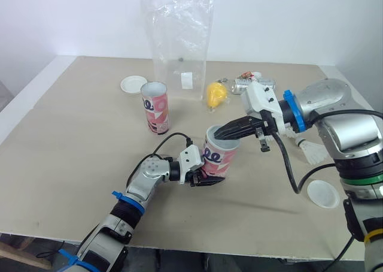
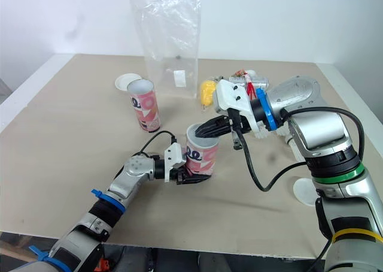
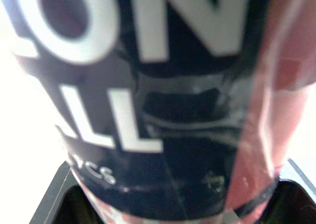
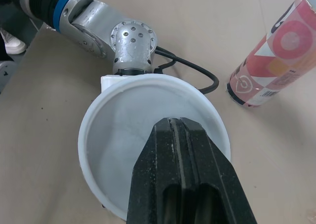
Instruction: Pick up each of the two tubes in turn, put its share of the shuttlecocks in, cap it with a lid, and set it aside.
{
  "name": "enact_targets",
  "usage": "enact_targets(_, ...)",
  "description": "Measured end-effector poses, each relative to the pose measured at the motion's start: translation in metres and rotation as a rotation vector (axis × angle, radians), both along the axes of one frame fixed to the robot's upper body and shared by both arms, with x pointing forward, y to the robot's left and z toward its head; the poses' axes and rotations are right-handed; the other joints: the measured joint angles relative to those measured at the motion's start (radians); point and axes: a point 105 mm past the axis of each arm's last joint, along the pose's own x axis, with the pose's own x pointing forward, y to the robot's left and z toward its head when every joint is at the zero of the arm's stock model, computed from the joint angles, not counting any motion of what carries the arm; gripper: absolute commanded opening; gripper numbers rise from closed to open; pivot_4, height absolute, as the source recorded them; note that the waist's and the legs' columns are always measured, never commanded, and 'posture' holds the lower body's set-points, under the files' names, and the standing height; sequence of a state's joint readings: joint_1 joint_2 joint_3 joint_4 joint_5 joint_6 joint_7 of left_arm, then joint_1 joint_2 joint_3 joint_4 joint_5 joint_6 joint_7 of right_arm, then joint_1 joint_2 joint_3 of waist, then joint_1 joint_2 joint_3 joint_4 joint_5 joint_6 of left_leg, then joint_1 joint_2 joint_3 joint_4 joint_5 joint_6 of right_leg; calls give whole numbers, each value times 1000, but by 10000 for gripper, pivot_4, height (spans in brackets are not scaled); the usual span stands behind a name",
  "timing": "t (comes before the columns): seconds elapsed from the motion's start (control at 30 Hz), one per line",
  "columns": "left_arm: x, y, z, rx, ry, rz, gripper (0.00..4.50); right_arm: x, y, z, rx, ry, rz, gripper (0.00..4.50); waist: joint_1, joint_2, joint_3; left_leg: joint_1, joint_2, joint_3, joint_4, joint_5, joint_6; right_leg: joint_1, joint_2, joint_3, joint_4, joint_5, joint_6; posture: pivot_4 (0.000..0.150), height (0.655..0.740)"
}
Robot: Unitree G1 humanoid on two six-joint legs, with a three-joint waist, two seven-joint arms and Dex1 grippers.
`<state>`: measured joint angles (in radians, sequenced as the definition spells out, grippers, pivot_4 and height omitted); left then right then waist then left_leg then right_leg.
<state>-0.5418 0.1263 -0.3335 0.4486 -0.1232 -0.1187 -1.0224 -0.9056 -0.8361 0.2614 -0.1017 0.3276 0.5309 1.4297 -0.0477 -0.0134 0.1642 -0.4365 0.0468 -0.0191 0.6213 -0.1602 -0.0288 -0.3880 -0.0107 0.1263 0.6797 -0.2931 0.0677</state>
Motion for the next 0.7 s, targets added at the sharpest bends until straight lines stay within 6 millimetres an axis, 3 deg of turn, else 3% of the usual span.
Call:
enact_targets(0.27, 1, 0, -1, 5, 12, 10, 29360, 1, 2, 0, -79, -114, 62, 106, 0, -1, -1, 4, 0, 0, -1, 0, 0, 0, 0, 0, 0, 0, -1, 1500, 7400)
enact_targets(0.7, 3, 3, -5, 13, 56, 26, 29360, 4, 8, -5, -216, -278, 116, 106, -1, -13, -12, 10, 1, 0, -4, -2, -3, 3, 0, 0, -1, -2, -4, 1500, 7400)
